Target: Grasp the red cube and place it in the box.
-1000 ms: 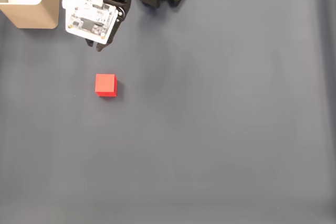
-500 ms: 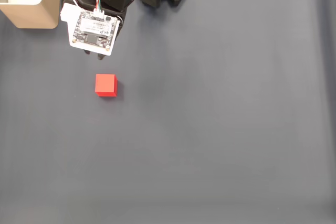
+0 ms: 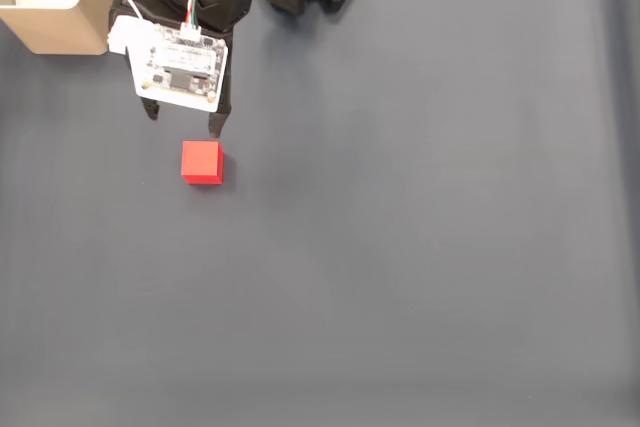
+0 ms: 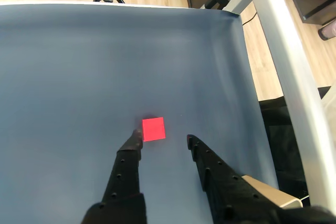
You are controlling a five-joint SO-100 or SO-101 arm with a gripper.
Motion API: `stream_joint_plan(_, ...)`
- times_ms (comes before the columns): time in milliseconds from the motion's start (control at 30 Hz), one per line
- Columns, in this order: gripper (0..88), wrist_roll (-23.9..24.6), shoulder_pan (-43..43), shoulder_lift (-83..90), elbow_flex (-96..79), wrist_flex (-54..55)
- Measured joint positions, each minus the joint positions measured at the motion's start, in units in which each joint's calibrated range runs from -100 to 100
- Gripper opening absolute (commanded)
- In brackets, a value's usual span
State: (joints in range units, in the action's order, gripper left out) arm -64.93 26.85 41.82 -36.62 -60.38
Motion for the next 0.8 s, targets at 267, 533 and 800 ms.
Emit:
stream_joint_plan(267, 30.7, -1.12, 1.11, -1.04, -5.15, 7.48)
stream_joint_plan(533, 32.2, -2.10, 1.34, -2.69, -7.87, 9.39)
stream_joint_plan(800, 33.5, -2.30, 1.41, -4.95, -10.13, 11.85)
